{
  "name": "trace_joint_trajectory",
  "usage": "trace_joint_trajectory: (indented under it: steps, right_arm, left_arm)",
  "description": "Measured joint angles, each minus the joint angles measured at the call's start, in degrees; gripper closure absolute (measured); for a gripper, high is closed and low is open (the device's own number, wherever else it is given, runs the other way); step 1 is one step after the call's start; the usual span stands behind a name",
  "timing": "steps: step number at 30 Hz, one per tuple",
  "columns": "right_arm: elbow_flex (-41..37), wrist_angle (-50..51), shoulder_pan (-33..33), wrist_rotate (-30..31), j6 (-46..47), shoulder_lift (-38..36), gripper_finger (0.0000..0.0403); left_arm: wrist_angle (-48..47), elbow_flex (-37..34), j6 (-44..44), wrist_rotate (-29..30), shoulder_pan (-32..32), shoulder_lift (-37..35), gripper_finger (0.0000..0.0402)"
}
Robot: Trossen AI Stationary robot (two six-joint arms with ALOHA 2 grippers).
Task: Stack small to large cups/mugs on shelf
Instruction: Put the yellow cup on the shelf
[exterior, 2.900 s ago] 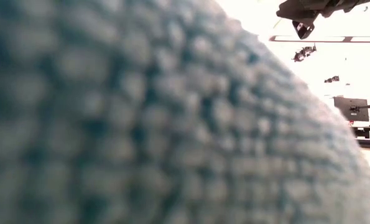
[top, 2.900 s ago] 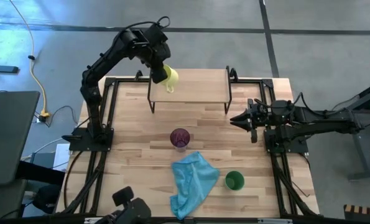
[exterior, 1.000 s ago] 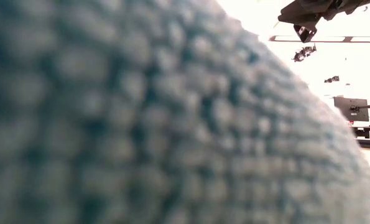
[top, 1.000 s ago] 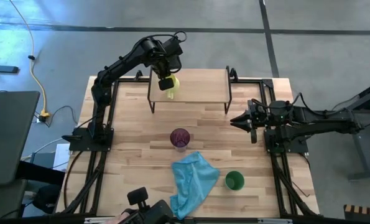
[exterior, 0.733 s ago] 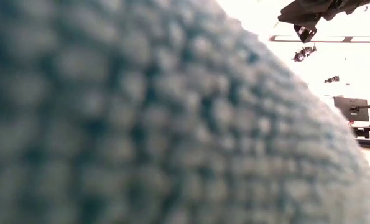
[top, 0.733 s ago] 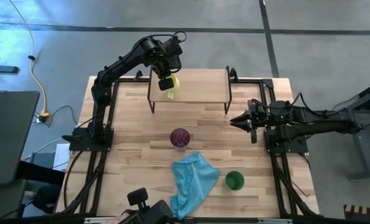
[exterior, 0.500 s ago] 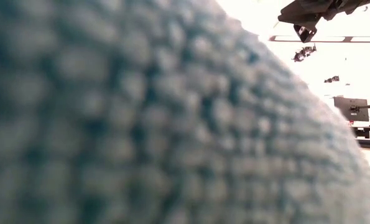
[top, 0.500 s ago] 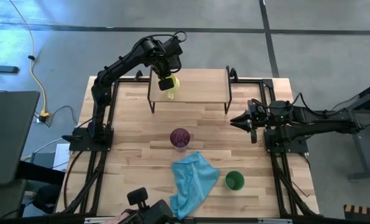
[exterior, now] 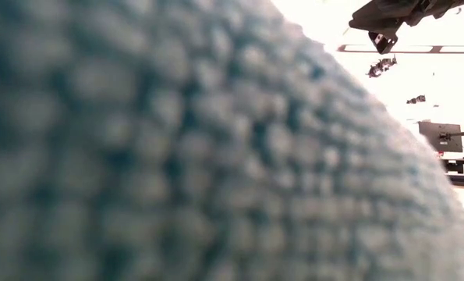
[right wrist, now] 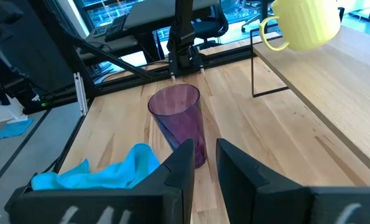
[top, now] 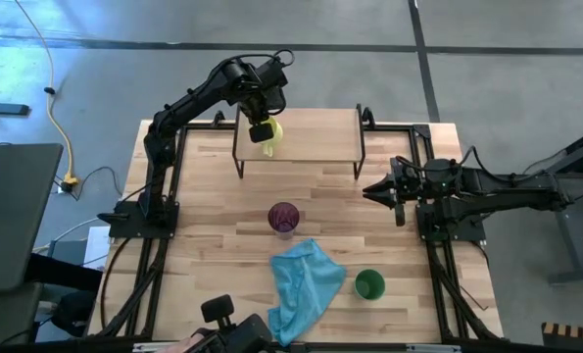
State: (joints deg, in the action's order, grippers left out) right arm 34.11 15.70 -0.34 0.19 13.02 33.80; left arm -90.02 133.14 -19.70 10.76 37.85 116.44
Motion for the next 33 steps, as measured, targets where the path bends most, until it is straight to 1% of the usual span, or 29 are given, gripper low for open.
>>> trace_joint_trajectory:
  steps: [11, 15, 24, 33]
  right_arm:
    - [0.00, 0.00, 0.00, 0.00, 0.63, 0.00, 0.0346]
    - [0.00, 0.00, 0.00, 0.00, 1.09, 0.00, 0.0346]
    - [0.00, 0.00, 0.00, 0.00, 1.09, -0.02, 0.0346]
    - [0.00, -0.02, 0.00, 0.00, 1.27, -0.02, 0.0346]
  left_arm:
    - [0.00, 0.00, -0.18, 0.45, 0.07, -0.04, 0.0401]
    - [0.00, 0.01, -1.04, 1.88, 0.43, -0.07, 0.0401]
    - [0.00, 0.00, -1.00, 0.82, 2.74, -0.07, 0.0401]
    - [0.00, 0.00, -1.74, -0.15, 3.04, 2.13, 0.0401]
